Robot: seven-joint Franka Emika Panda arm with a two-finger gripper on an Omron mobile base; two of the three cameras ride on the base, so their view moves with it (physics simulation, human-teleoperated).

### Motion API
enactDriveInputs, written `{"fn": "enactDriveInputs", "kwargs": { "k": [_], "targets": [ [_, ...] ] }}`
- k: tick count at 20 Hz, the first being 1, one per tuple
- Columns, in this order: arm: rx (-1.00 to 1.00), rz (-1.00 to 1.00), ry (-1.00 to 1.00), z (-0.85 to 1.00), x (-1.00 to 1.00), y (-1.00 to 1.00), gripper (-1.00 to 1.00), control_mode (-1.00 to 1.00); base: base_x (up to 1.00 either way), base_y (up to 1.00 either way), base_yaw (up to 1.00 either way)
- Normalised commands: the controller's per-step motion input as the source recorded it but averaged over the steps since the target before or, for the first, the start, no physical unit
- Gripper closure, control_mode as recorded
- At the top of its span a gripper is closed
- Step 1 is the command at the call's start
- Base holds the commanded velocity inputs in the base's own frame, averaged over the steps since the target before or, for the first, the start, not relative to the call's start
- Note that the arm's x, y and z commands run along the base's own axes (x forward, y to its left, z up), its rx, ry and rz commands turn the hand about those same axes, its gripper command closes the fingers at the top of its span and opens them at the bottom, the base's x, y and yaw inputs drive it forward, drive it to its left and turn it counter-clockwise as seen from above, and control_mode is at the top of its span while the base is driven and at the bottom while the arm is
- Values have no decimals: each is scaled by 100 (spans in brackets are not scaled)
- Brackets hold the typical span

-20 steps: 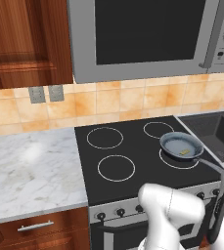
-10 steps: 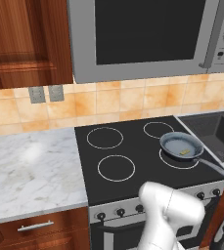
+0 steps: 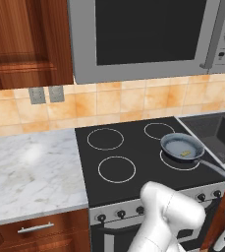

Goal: Pick up the butter stick and place it in the pan. Then turn on the burner for the pan.

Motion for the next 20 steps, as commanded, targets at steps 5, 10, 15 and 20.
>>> {"fn": "enactDriveInputs", "kwargs": {
  "k": [5, 10, 15, 20],
  "targets": [
    [-16, 5, -16, -5, 15, -11, -100, -100, 0, 0, 0],
    [-13, 2, -12, -11, 15, -13, -100, -100, 0, 0, 0],
    [-2, 4, -4, -1, 40, -10, -100, -100, 0, 0, 0],
    [-1, 4, -1, -10, 18, -9, -100, -100, 0, 0, 0]
  ]
}}
